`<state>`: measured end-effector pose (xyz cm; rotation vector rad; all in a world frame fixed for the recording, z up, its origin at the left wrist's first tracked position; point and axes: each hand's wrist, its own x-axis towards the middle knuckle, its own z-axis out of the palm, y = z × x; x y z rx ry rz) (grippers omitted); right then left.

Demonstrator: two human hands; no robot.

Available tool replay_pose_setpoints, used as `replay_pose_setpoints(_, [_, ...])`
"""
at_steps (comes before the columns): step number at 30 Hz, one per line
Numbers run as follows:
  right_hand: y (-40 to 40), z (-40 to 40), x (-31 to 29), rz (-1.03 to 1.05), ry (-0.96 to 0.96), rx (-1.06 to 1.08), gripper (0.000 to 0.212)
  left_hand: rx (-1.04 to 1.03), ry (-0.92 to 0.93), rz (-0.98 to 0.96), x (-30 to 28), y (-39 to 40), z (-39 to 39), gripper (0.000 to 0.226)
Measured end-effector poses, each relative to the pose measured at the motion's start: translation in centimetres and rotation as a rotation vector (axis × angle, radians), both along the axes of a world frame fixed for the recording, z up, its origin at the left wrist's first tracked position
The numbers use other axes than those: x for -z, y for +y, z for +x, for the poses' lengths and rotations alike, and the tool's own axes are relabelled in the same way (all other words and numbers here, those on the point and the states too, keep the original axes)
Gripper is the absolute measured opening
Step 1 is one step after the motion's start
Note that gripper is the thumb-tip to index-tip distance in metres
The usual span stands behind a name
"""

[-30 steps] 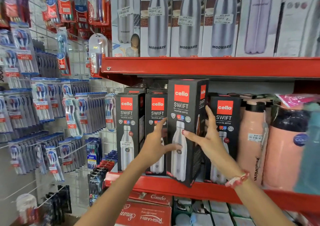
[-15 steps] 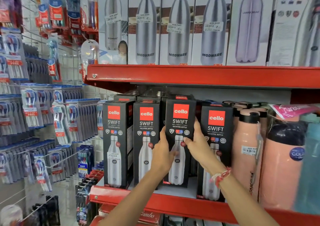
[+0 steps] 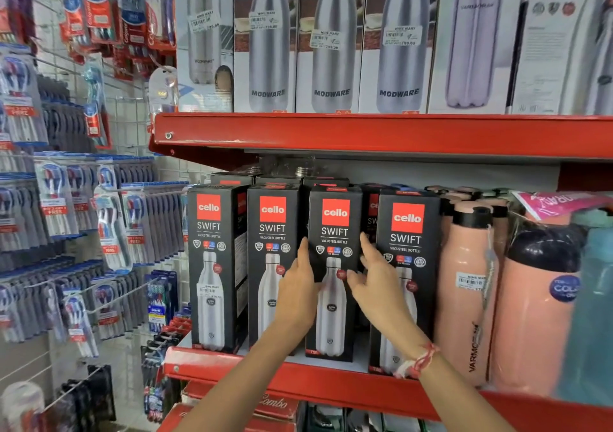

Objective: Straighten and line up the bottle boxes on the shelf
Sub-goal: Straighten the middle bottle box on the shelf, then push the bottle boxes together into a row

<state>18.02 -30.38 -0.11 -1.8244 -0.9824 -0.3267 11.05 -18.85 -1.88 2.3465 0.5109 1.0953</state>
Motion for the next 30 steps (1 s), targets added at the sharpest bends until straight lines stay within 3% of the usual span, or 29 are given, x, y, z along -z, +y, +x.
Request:
replay_pose_setpoints(4, [-1.8,-1.0,0.3,0.086,-0.131,0.002,0.056,0.023,-0.066,0.025,-0.3,-0.3,-1.1,0.074])
replay_pose_setpoints(8, [-0.8,-2.6,0.3,0.139,-0.261,-0.035,0.043,-0.017,-0.189,0.127,0.1,0.2,-3.6,0.042])
replay_pose_setpoints(13, [3.7,-6.3,0.9,0.134,0.045,-0.329,0.032,-0.11,-0.358,0.149,0.9,4.1,-7.5,0.02])
replay_pose_setpoints(17, [7.8,-9.3,4.5,-0.048,0.255,-0.428,0.046,-0.216,-0.452,-0.067,2.9,8.2,-10.4,0.044])
replay_pose_setpoints(21, [11.6,-11.9,8.0,-0.173,0.357,-0.506,0.071,-0.077,-0.353,-0.395,5.3,11.6,-11.9,0.056])
replay_pose_setpoints(26, [15.5,-13.0,8.2,-0.121,0.355,-0.461,0.088,0.249,-0.069,-0.382,7.0,14.5,-12.6,0.064])
replay_pose_setpoints(30, [17.0,-13.4,9.0,-0.025,0.356,-0.413,0.09,0.374,-0.023,-0.425,7.7,15.8,-13.4,0.052])
